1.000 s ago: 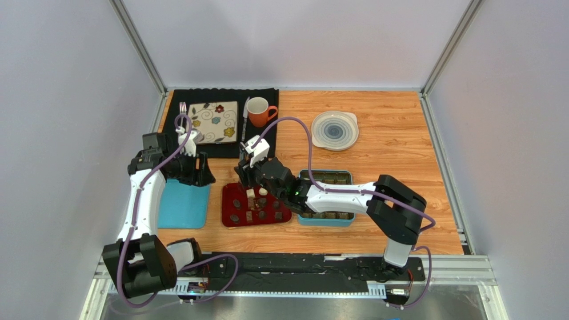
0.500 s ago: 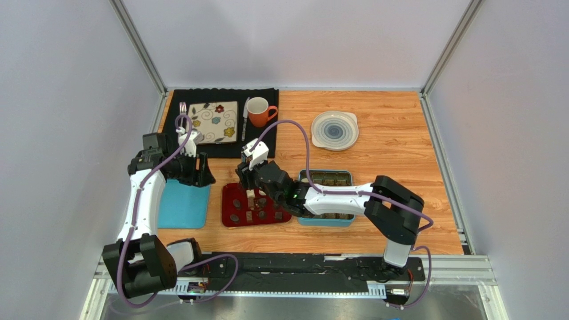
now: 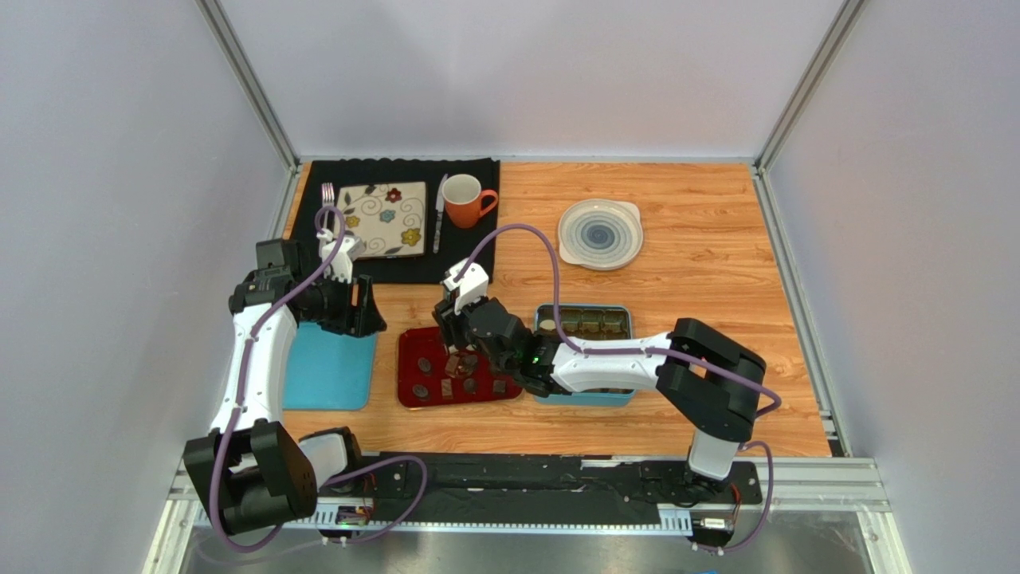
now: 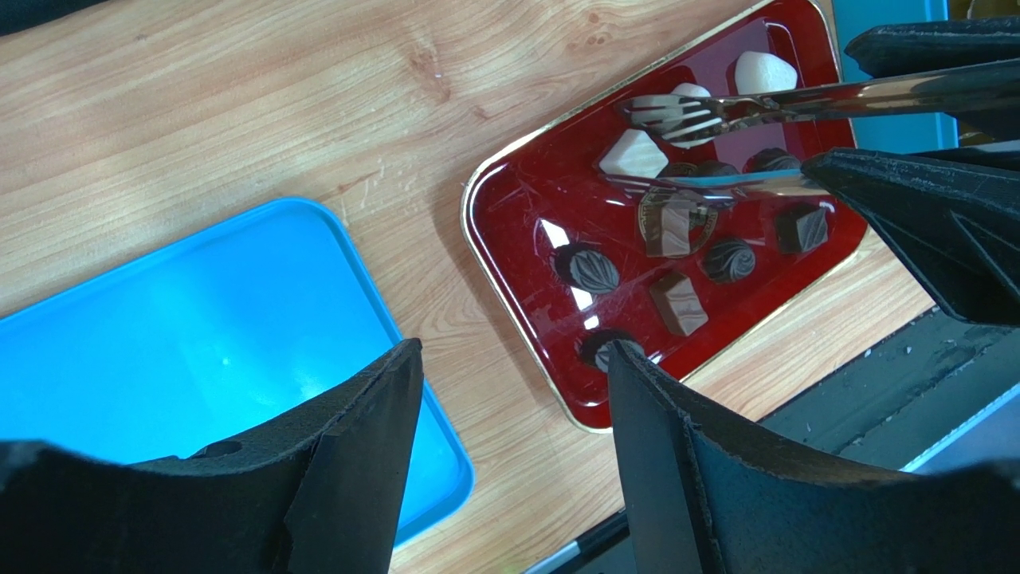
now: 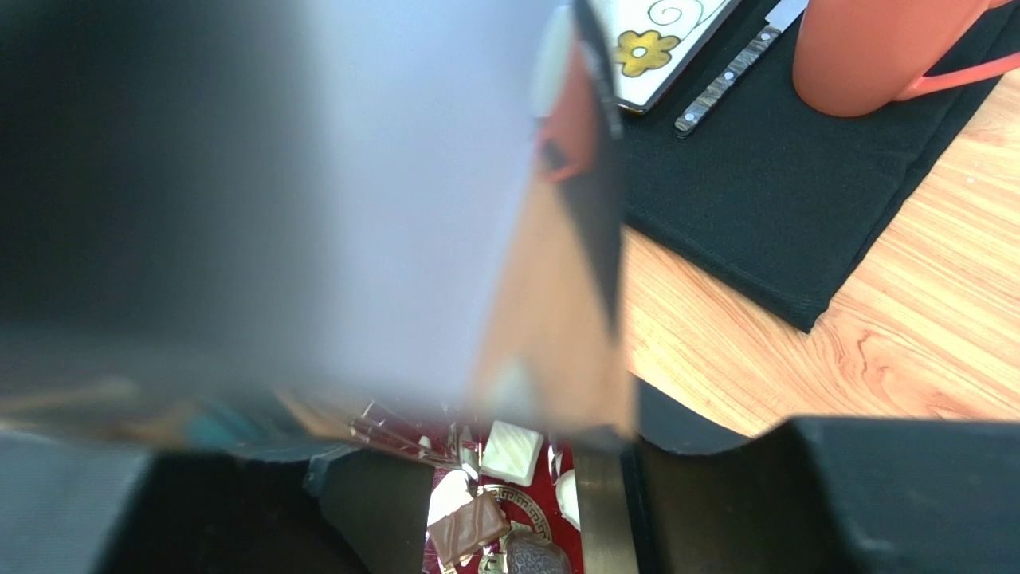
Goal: Pack the chocolate
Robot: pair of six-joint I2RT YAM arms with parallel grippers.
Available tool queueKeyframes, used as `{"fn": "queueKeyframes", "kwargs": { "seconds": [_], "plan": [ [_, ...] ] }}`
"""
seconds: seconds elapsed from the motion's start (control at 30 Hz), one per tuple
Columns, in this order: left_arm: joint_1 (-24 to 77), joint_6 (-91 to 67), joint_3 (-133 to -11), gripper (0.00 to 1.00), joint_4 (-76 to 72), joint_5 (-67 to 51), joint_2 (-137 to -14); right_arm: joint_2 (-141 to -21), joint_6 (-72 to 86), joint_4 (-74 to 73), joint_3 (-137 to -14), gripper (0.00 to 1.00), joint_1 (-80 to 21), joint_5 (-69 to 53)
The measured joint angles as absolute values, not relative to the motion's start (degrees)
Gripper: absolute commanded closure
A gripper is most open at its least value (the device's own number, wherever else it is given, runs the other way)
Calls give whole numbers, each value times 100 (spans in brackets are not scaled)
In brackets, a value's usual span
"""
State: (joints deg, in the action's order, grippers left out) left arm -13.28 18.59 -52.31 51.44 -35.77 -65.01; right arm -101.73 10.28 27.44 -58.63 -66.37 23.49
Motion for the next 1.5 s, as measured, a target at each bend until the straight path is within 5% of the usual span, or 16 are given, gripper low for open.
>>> {"fn": "queueKeyframes", "kwargs": {
  "seconds": [0.27, 0.53, 0.87, 1.17, 1.5],
  "plan": [
    [-1328, 1881, -5234, 32, 5166, -3577, -6427, -10173, 1026, 2773, -5854, 73, -6674, 2349],
    [-1328, 1905, -5234, 32, 5168, -3577, -6418, -9791, 827, 2600, -5854, 75, -6674, 2351],
    [-1328, 1920, -5236, 32, 5172, -3575, -6407, -7778, 211, 2477, -5649, 77, -6672, 2689],
    [-1328, 1931, -5236, 32, 5210, -3583, -6372, -5883, 78, 1564, -4237, 80, -6263, 3339],
    [-1328, 1931, -5266, 32, 5247, -3597, -6368, -5133, 344, 753, -3476, 78, -5612, 3551]
  ]
}}
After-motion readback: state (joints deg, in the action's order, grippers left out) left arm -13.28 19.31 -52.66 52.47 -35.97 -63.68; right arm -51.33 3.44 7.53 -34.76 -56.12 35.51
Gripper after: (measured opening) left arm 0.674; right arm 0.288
